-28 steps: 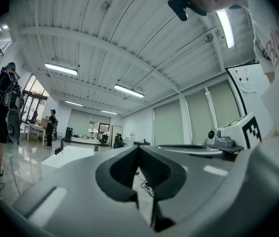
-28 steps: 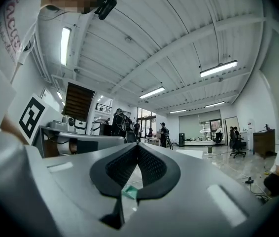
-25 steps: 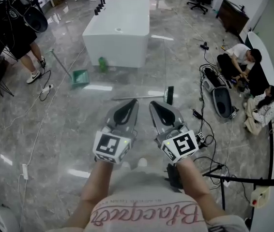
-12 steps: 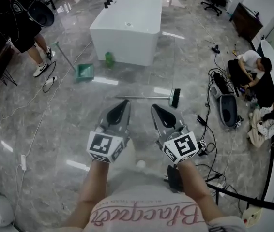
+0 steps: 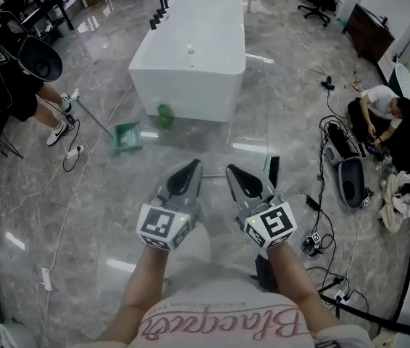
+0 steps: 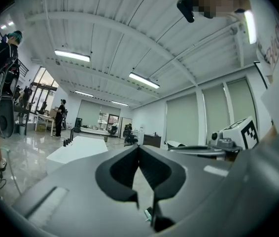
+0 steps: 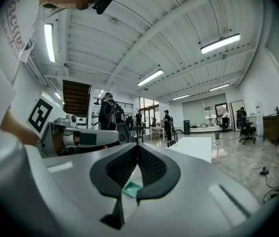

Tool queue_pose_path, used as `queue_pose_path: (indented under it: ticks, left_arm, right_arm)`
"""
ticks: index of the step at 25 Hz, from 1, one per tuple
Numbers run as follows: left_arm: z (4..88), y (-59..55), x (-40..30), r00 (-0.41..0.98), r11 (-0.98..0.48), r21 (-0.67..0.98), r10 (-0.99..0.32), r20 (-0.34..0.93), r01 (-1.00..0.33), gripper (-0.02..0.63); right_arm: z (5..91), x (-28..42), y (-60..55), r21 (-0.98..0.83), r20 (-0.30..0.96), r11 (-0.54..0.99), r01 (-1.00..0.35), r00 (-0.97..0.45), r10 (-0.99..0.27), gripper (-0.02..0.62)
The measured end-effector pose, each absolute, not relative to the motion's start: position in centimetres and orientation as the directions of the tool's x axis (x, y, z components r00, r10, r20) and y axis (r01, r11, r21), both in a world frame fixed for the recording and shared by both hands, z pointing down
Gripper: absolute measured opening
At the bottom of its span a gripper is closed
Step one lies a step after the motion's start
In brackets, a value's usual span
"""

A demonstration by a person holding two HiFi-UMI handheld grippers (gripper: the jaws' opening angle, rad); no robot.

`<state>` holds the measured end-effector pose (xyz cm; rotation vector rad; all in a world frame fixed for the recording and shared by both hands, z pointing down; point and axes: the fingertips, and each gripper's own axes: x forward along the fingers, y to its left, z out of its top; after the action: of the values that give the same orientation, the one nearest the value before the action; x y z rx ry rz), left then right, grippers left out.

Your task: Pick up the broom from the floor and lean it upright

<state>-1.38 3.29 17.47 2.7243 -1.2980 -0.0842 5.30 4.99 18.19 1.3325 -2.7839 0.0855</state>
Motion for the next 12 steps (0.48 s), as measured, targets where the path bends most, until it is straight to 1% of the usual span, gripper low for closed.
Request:
queue_pose_path:
  ticks: [6, 12]
  left_arm:
    - [17.1, -5.1, -3.5, 0.681, -0.677, 0.098, -0.732, 0.008, -0.729, -0.002]
    - [18.5, -10.4, -3.1, 0.700, -0.694, 0.113, -0.714, 0.020, -0.711, -0.002]
  right_arm:
    - [17.9, 2.7, -2.7, -0.011, 0.078, 0.617, -0.787, -0.616, -0.784, 0.002]
    - [18.8, 3.6, -8.0, -0.004, 0.088, 0.559, -0.829, -0.557, -0.826, 0.002]
